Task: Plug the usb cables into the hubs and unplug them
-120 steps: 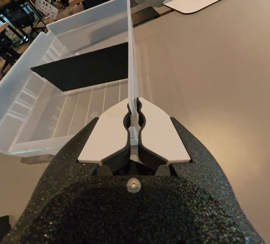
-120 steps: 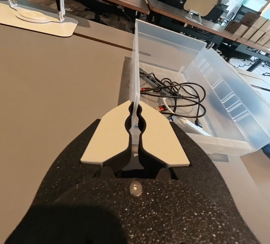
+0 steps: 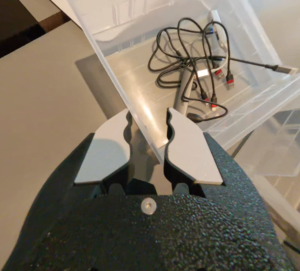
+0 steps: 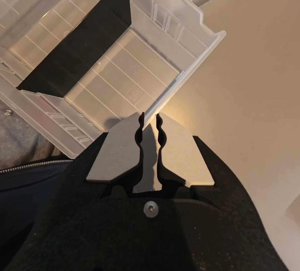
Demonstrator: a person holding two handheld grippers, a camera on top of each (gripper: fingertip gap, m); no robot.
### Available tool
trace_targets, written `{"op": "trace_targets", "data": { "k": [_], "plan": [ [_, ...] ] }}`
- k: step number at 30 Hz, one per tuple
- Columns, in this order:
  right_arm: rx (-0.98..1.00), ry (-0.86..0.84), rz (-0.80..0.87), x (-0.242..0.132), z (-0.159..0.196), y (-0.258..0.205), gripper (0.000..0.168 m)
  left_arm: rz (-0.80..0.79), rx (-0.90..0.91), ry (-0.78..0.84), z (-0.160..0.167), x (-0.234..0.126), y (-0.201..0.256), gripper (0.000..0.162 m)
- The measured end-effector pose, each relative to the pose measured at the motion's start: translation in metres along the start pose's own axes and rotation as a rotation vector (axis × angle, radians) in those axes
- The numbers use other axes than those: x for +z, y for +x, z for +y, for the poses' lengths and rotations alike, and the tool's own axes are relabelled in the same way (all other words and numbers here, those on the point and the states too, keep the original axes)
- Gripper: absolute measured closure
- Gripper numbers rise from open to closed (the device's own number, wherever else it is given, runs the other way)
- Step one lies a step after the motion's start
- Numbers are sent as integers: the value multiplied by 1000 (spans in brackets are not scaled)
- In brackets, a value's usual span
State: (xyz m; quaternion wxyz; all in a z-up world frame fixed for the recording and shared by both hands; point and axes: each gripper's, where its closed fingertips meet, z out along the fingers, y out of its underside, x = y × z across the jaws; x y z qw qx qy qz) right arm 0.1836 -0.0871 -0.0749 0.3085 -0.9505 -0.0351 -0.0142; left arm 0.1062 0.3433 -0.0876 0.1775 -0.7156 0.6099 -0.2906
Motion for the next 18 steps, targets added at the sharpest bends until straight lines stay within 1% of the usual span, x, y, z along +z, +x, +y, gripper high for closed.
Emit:
{"op": "trace_targets", "data": {
  "k": [1, 2, 4, 5, 10, 14, 18],
  "plan": [
    [1, -2, 2, -2, 3, 3, 155, -15, 13, -15, 1, 0, -1, 123],
    [0, -6, 5, -3, 5, 5, 155, -46, 26, -33, 2, -2, -5, 130],
    [-2, -14, 8, -6, 9, 11, 155, -171, 84, -96, 12, -9, -22, 150],
    [-6, -17, 5, -7, 11, 14, 155, -222, 106, -123, 17, -14, -31, 155],
    [-49, -62, -27, -9, 16, 21, 156, -253, 186, -197, 47, -43, -56, 153],
    [-90, -144, 34, -10, 19, 37, 157, -374, 131, -228, 72, -74, -97, 150],
    [-125, -208, 69, -9, 20, 57, 157, -406, 111, -215, 99, -104, -129, 150]
  ]
}}
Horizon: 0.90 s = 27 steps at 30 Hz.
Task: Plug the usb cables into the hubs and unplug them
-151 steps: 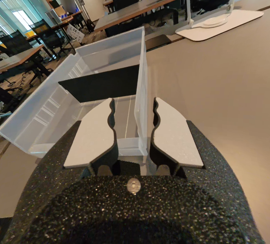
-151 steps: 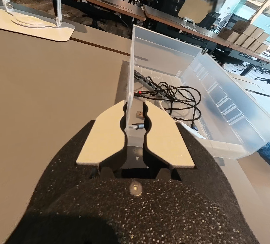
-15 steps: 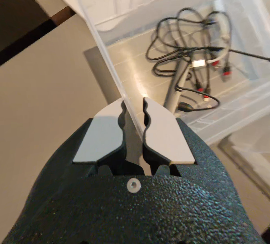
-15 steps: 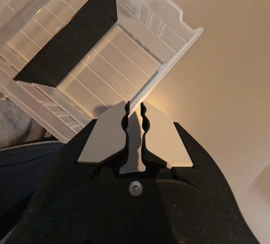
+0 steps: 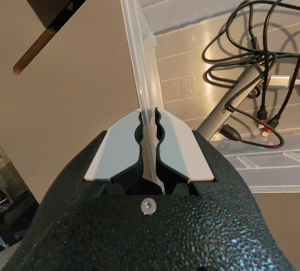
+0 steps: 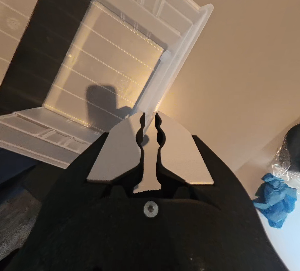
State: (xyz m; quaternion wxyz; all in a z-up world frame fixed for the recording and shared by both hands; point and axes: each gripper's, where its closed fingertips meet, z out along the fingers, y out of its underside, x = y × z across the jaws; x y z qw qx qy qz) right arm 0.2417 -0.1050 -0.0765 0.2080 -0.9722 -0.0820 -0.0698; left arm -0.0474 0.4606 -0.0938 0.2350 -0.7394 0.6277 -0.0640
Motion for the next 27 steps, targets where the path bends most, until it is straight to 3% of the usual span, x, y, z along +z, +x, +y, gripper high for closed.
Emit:
{"op": "trace_targets", "data": {
  "k": [9, 13, 19, 22, 27],
  "plan": [
    [11, -81, 91, 21, -14, 80, 159, -27, 7, 55, 67, -22, -49, 149],
    [0, -107, 171, 34, -26, 118, 157, -64, 27, 75, 81, -24, -67, 147],
    [49, -75, 458, 28, -35, 165, 157, -97, 30, 96, 85, -23, -83, 146],
    [156, 26, 553, -5, -28, 144, 140, -90, 20, 118, 86, -23, -85, 147],
    [375, 359, 343, -59, -5, 38, 122, -99, 21, 121, 86, -22, -85, 147]
  ]
}}
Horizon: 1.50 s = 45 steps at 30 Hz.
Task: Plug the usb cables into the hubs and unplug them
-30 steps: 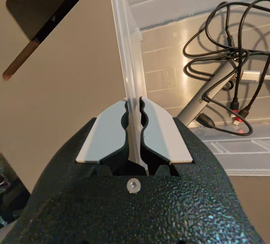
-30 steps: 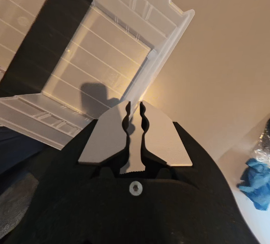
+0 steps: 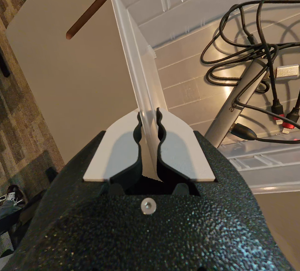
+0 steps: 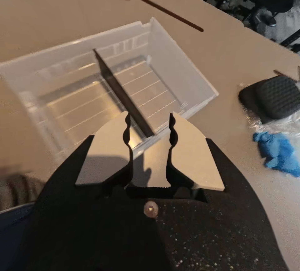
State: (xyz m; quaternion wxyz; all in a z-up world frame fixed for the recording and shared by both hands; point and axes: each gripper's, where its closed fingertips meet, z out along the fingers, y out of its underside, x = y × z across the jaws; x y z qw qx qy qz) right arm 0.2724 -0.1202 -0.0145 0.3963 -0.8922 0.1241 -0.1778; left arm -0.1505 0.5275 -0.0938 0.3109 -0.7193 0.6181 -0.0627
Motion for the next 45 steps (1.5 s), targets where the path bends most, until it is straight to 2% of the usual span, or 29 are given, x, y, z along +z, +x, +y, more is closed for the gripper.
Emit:
{"op": "trace_targets", "data": {
  "k": [3, 5, 7, 8, 13, 15, 17, 18, 26, 35, 40, 45],
  "plan": [
    [79, 5, -14, -36, 37, -25, 117, -13, 3, -6, 0, 0, 0, 146],
    [90, -50, 33, -43, 62, -31, 115, -19, -4, -5, 0, 0, 0, 146],
    [86, -100, 3, -41, 79, -46, 117, -28, -12, -7, 1, -1, 1, 146],
    [77, -100, -7, -40, 81, -53, 124, -32, -14, -9, 1, -2, 1, 146],
    [-21, -179, -29, -38, 86, -81, 117, -41, -32, 9, 7, -6, 3, 146],
    [-47, -218, -38, -35, 92, -88, 120, -35, -43, 29, 9, -7, 3, 147],
    [-46, -273, -74, -26, 106, -91, 138, -25, -60, 49, 10, -8, 3, 147],
    [-20, -259, -89, -22, 105, -90, 141, -22, -65, 57, 9, -7, 3, 148],
    [140, -185, 43, 24, 91, -1, 161, -32, -60, 60, 9, -7, 3, 147],
    [315, -111, 64, 85, 65, 86, 159, -31, -58, 57, 9, -7, 3, 147],
    [381, -113, 136, 103, 60, 120, 160, -28, -60, 62, 9, -7, 2, 148],
    [390, -84, 162, 107, 59, 130, 164, -24, -51, 63, 8, -5, 0, 148]
  ]
}}
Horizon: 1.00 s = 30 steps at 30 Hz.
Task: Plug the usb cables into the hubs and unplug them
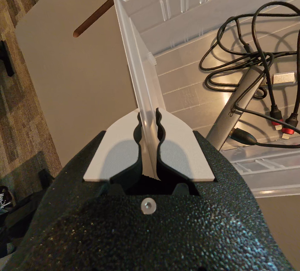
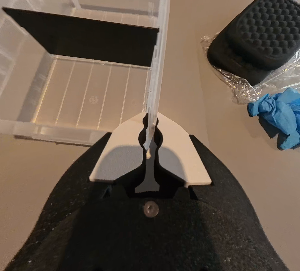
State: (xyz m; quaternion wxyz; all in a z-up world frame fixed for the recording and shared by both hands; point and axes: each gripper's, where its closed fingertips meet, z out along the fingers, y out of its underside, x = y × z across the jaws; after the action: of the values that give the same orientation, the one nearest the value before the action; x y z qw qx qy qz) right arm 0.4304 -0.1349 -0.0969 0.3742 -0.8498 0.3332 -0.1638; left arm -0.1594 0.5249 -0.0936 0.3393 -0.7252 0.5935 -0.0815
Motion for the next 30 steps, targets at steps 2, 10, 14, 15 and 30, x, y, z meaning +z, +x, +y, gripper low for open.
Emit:
{"op": "trace_targets", "data": {
  "k": [2, 10, 14, 15, 30],
  "plan": [
    [-27, 15, 16, 0, -1, 2, 163, 2, 6, -1, -1, 1, -2, 147],
    [-102, 239, -71, -64, -10, -33, 121, -108, -3, 100, -16, -6, -21, 129],
    [-264, 270, -234, -99, 21, -109, 121, -391, -133, 233, -43, -63, -55, 103],
    [-299, 270, -271, -104, 31, -129, 121, -415, -179, 293, -53, -83, -47, 101],
    [-436, 174, -462, -68, 97, -246, 131, -139, -742, 344, -6, -83, 115, 103]
  ]
}}
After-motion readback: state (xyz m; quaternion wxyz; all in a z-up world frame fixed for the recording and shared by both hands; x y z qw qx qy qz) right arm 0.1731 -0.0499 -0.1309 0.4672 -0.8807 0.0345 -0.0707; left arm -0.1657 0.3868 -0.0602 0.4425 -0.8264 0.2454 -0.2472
